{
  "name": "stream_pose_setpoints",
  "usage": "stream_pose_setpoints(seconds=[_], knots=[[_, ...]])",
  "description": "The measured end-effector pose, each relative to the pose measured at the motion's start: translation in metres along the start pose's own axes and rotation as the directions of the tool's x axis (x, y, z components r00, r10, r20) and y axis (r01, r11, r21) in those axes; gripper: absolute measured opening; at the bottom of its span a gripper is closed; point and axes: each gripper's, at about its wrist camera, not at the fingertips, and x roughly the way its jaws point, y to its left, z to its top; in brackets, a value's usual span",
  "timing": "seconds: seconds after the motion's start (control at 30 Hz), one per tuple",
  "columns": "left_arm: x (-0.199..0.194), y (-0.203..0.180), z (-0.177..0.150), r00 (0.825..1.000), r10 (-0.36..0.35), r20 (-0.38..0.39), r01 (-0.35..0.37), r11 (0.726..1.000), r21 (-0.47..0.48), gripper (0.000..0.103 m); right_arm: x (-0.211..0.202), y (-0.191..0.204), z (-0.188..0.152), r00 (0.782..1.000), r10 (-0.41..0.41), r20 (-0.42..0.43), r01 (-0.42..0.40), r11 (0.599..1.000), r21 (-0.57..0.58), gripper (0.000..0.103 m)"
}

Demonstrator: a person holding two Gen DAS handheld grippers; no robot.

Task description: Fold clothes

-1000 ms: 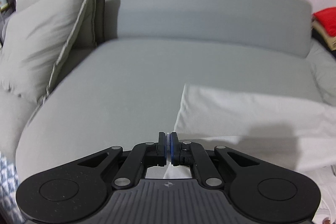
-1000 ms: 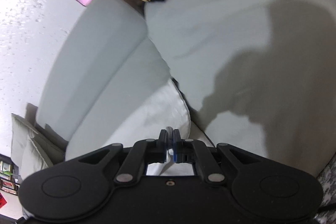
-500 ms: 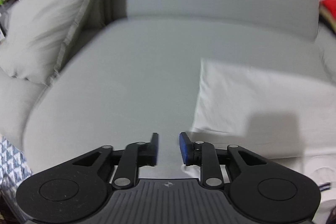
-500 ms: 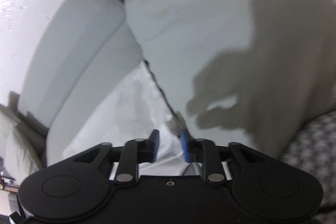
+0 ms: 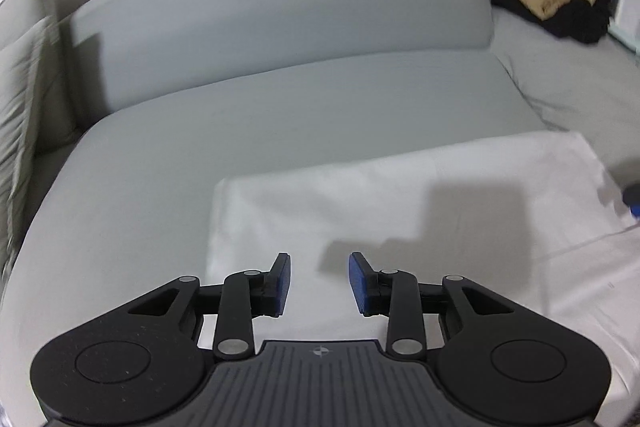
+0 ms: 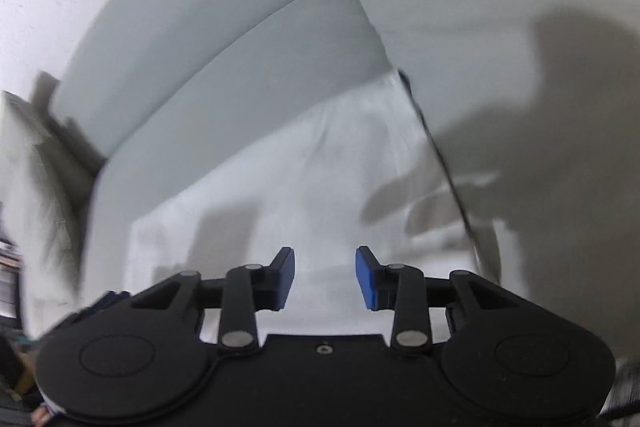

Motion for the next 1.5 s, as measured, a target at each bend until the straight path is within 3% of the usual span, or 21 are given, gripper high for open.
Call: stream_pose_setpoints(seconds=[0.1,0.17,0.2,0.3,0.37,0.43,0.5,0.6,0.73,0.87,0.97,1.03,1.13,1.2,1.3,1.4,1.5], knots=[[0.019,-0.019,0.005,0.999,0.025,-0.020,-0.024,0.998,0.060,0.035,0.023,0.002,0.013,0.996,-0.088,-0.025,0.088,0.996,-0.012,0.034],[0.020,-0.023,-0.013,0.996,-0.013,-0.085,0.020,0.996,0.083,0.031,0.033,-0.002,0.012,0.991,-0.115,-0.072,0.114,0.993,-0.024,0.035],[0.021,-0.025,-0.023,0.992,-0.034,-0.120,0.045,0.995,0.092,0.025,0.033,-0.005,0.004,0.990,-0.102,-0.101,0.098,0.994,-0.039,0.035],[-0.031,-0.017,-0.062,0.980,-0.145,-0.139,0.166,0.974,0.153,0.018,0.007,-0.013,-0.027,0.979,-0.029,-0.201,0.016,0.998,-0.064,0.035],[-0.074,-0.002,-0.087,0.959,-0.241,-0.150,0.263,0.953,0.150,0.028,-0.020,-0.023,-0.050,0.958,0.049,-0.282,-0.064,0.997,-0.045,0.035],[-0.109,0.017,-0.108,0.963,-0.251,-0.096,0.261,0.959,0.115,0.030,-0.049,-0.036,-0.073,0.952,0.091,-0.292,-0.104,0.994,-0.026,0.035],[-0.126,0.035,-0.117,0.973,-0.225,-0.044,0.226,0.974,0.026,0.029,-0.073,-0.049,-0.086,0.963,0.106,-0.248,-0.111,0.994,-0.006,0.039],[-0.133,0.051,-0.113,0.977,-0.207,0.041,0.210,0.972,-0.105,0.031,-0.088,-0.063,-0.084,0.981,0.139,-0.139,-0.131,0.989,0.065,0.043],[-0.111,0.046,-0.091,0.983,-0.175,0.058,0.183,0.961,-0.206,0.033,-0.084,-0.057,-0.072,0.991,0.127,-0.031,-0.124,0.989,0.081,0.040],[-0.066,0.004,-0.072,0.994,-0.111,0.022,0.112,0.987,-0.112,0.031,-0.059,-0.037,-0.061,0.997,0.071,0.036,-0.071,0.997,-0.011,0.039],[-0.040,-0.023,-0.077,0.999,0.031,-0.029,-0.031,0.999,0.026,0.035,-0.029,-0.025,-0.066,0.993,-0.071,0.090,0.084,0.985,-0.149,0.039],[-0.039,-0.021,-0.087,0.992,0.105,-0.070,-0.102,0.994,0.048,0.034,-0.010,-0.026,-0.078,0.971,-0.220,0.094,0.237,0.936,-0.260,0.040],[-0.058,-0.001,-0.099,0.984,0.138,-0.115,-0.134,0.990,0.039,0.034,-0.024,-0.044,-0.091,0.956,-0.282,0.076,0.292,0.913,-0.286,0.041],[-0.071,0.016,-0.106,0.984,0.138,-0.115,-0.137,0.990,0.020,0.031,-0.036,-0.057,-0.094,0.938,-0.345,0.036,0.342,0.900,-0.272,0.027],[-0.094,0.037,-0.112,0.990,0.126,-0.057,-0.128,0.991,-0.034,0.029,-0.055,-0.076,-0.098,0.958,-0.287,-0.002,0.280,0.938,-0.204,0.025],[-0.103,0.042,-0.104,0.997,0.077,0.010,-0.075,0.991,-0.110,0.029,-0.080,-0.071,-0.100,0.980,-0.179,0.088,0.192,0.966,-0.172,0.033],[-0.094,0.030,-0.088,0.998,0.051,0.048,-0.045,0.992,-0.119,0.029,-0.084,-0.052,-0.098,0.981,-0.110,0.157,0.140,0.970,-0.199,0.024]])
